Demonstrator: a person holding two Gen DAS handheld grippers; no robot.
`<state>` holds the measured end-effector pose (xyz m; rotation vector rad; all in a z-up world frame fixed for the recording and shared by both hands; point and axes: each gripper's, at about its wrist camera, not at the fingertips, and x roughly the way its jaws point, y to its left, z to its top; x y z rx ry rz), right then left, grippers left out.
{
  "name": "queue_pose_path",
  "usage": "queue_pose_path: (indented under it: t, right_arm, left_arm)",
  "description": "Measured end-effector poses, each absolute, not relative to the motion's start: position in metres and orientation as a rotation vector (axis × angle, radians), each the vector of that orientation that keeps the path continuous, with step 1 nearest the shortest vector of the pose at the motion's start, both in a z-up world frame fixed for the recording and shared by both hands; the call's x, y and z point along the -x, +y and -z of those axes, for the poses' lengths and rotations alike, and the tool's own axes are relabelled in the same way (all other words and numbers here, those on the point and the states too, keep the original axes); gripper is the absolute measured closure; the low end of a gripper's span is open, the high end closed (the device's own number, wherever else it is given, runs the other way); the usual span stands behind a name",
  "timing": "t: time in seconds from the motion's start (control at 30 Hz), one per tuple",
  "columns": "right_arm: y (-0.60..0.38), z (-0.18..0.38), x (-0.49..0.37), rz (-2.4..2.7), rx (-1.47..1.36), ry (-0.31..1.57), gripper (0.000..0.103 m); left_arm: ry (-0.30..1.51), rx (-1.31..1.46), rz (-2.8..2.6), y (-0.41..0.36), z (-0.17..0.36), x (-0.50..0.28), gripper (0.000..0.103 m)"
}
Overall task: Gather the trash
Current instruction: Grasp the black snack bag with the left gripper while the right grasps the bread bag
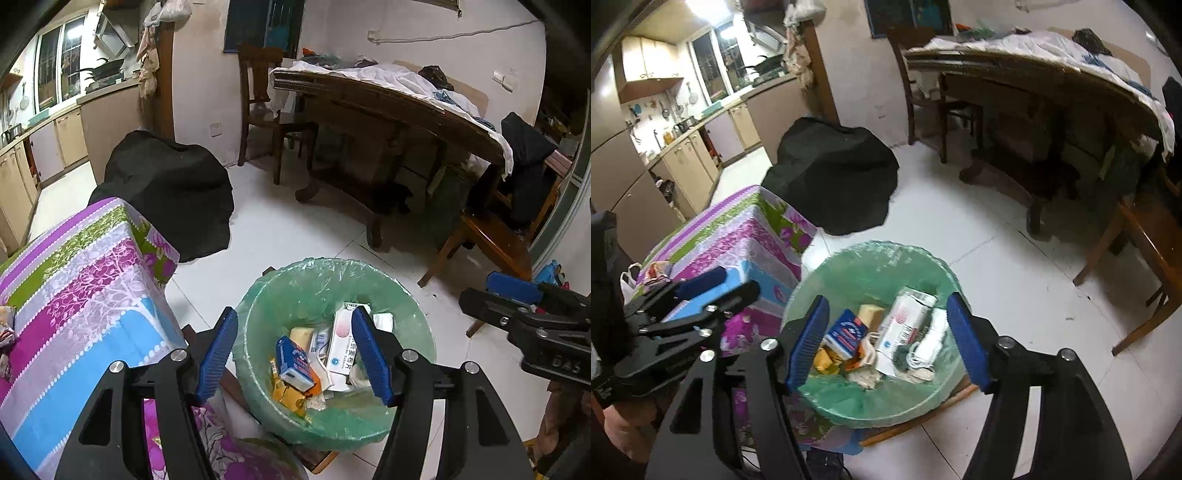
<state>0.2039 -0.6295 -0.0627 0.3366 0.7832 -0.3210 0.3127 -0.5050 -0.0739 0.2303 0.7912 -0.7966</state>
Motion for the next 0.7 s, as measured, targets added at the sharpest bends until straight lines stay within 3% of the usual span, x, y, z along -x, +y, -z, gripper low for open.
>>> queue_pose_path:
  t: [0.17,0.3,0.5,0.7]
  right_arm:
    - [-0.605,0.044,-0.197,0.283,-0.307,0.693,0.024]
    - [-0.573,0.034,-0.187,0.218,-0.266,0.610,0.014]
    - [-0.518,0.054,-0.196,0.080,-0.200,0.628,0.012]
    - [-0.450,0.077,-0.250,-0.092,-0.167,0.703,0.012]
  left_arm:
    - [0.782,-0.236,0.790,-0.483,0.070,-0.308,0.038]
    - [0.744,-0.253,0.779,-0.438,0.065,-0.303,0.030]
    - [0.722,-0.225,0.638,-0.294,0.073,-0.325,0.026]
    - [0.814,-0.062,0.325,-0.130,0.090,-0.392,0.025]
